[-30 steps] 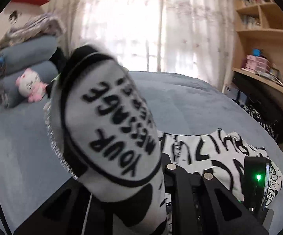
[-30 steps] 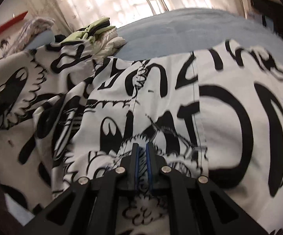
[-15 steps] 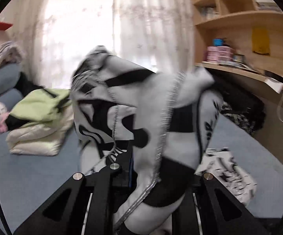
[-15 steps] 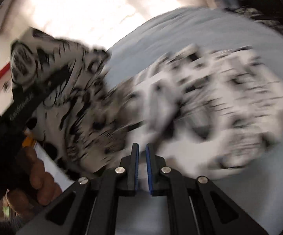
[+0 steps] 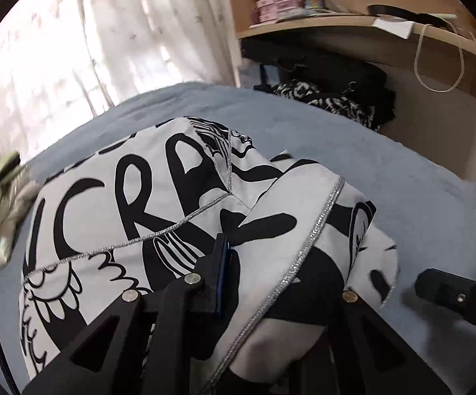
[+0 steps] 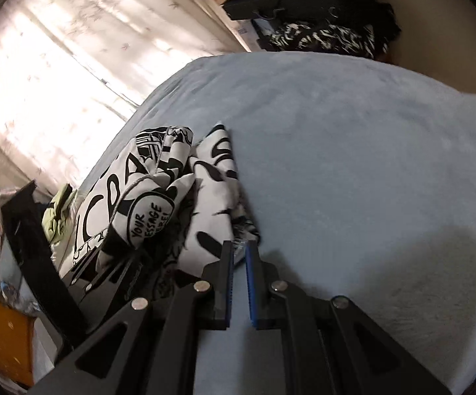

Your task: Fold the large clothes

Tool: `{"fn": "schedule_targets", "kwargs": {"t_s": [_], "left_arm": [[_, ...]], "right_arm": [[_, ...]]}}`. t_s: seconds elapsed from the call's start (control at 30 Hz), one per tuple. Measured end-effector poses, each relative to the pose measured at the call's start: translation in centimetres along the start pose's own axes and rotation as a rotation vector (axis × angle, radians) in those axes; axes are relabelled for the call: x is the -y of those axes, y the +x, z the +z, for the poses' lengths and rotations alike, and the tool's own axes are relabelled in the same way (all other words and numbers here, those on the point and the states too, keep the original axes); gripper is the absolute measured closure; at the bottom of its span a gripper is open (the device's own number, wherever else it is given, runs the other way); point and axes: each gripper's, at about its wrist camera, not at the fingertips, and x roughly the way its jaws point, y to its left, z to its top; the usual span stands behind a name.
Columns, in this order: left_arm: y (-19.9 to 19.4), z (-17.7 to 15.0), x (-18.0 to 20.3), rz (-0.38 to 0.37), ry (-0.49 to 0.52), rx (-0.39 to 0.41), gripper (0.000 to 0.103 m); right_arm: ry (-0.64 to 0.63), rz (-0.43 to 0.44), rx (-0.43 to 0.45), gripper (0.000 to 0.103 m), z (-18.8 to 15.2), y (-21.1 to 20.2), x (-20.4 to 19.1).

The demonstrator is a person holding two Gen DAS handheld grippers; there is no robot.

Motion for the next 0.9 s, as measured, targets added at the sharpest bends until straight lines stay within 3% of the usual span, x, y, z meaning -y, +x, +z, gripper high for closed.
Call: {"fn": "schedule_targets", "kwargs": {"t_s": [0.47, 0.6, 0.63, 0.67, 0.73, 0.8, 0.9], "left_arm": [[0.2, 0.6, -0.5, -0.038, 0.0, -0.058, 0.09], [-0.1, 1.2, -0.6, -0.046, 0.07, -0.144, 0.081], [-0.2, 1.3, -0.6, -0.063, 0.091, -0.168, 0.069], [-0.5, 1.3, -0.6, -0.081, 0.097, -0.183, 0.047], [-1.4, 1.3, -0.6, -0.101, 0.088, -0.181, 0.016], [-2.5, 1.3, -0.2, -0.091, 0.104, -0.153, 0.015], [-4.9, 1.5, 0.1, -0.118, 0.102, -0.107, 0.015]], "right_arm": [[-0.005, -0.024, 0.005, 0.096, 0.1, -0.3, -0.2], [-0.02, -0.026, 0.002, 0.096, 0.4, -1.0, -0.8], [-0.026, -0.027, 0.0, 0.096, 0.5, -1.2, -1.0], [-0.032, -0.026, -0.002, 0.096, 0.7, -1.2, -1.1], [-0.059, -0.033, -0.003, 0.095, 0.9, -1.8, -1.9], [-0.081, -0.042, 0.01, 0.08, 0.9, -2.4, -2.5], [-0.094, -0.041, 0.038, 0.07, 1.0, -3.6, -3.1]]}}
